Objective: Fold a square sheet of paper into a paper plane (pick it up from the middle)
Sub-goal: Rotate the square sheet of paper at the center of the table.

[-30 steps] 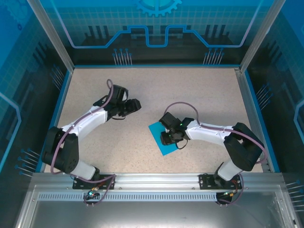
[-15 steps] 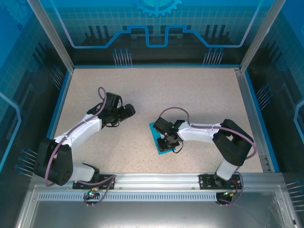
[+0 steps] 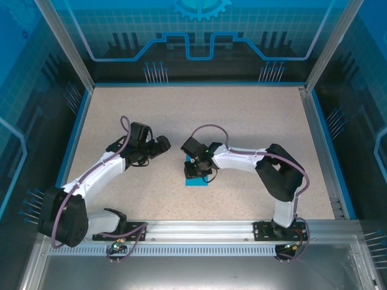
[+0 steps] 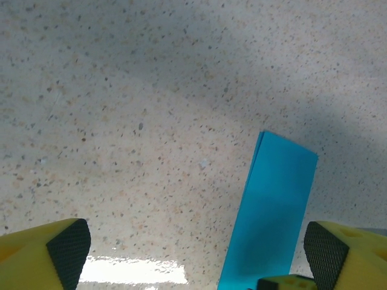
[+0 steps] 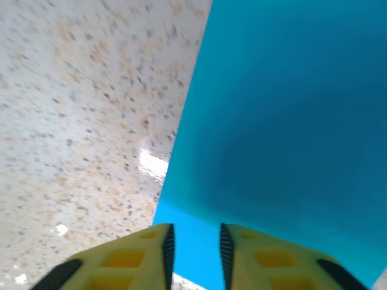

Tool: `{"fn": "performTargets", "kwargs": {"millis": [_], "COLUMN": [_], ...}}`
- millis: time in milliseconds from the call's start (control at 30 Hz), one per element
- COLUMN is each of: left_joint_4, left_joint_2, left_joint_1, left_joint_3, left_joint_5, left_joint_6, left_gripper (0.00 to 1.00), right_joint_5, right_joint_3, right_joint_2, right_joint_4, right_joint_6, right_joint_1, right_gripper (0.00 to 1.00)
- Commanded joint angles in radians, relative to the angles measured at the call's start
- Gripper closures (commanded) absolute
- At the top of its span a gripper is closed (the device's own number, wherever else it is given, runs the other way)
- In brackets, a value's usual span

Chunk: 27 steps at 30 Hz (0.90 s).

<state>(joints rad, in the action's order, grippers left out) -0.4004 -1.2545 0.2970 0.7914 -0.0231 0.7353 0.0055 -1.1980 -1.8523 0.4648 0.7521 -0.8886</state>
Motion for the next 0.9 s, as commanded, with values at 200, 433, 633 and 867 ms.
{"fn": "performTargets", "kwargs": {"millis": [200, 433, 633, 867], "left_joint_4": [0.017, 0.047, 0.035, 0.075], "left_joint_2": [-0.001, -0.049, -0.129, -0.213], "left_joint_1": [-0.007, 0.021, 0.105, 0.167], "left_joint_3": [-0.039, -0.039, 0.006, 0.019], "left_joint_5": [-0.172, -0.245, -0.275, -0.361], "left_joint_6": [0.038, 0.053, 0.056, 0.096], "left_gripper": [0.02, 0.01, 0.02, 0.03], "right_joint_5": [-0.011, -0.057, -0.093, -0.125], "right_joint_3": [-0.093, -0.196, -0.221, -0.173], "right_joint_2": [-0.034, -0.136, -0.21, -0.231], "right_joint_4": [-0.008, -0.02, -0.026, -0.057], "right_joint_6": [-0.034, -0.071, -0.062, -0.039], "right_joint_1": [0.171, 0.236, 0.269, 0.303], "right_gripper": [0.63, 0.64, 0.64, 0.64]}}
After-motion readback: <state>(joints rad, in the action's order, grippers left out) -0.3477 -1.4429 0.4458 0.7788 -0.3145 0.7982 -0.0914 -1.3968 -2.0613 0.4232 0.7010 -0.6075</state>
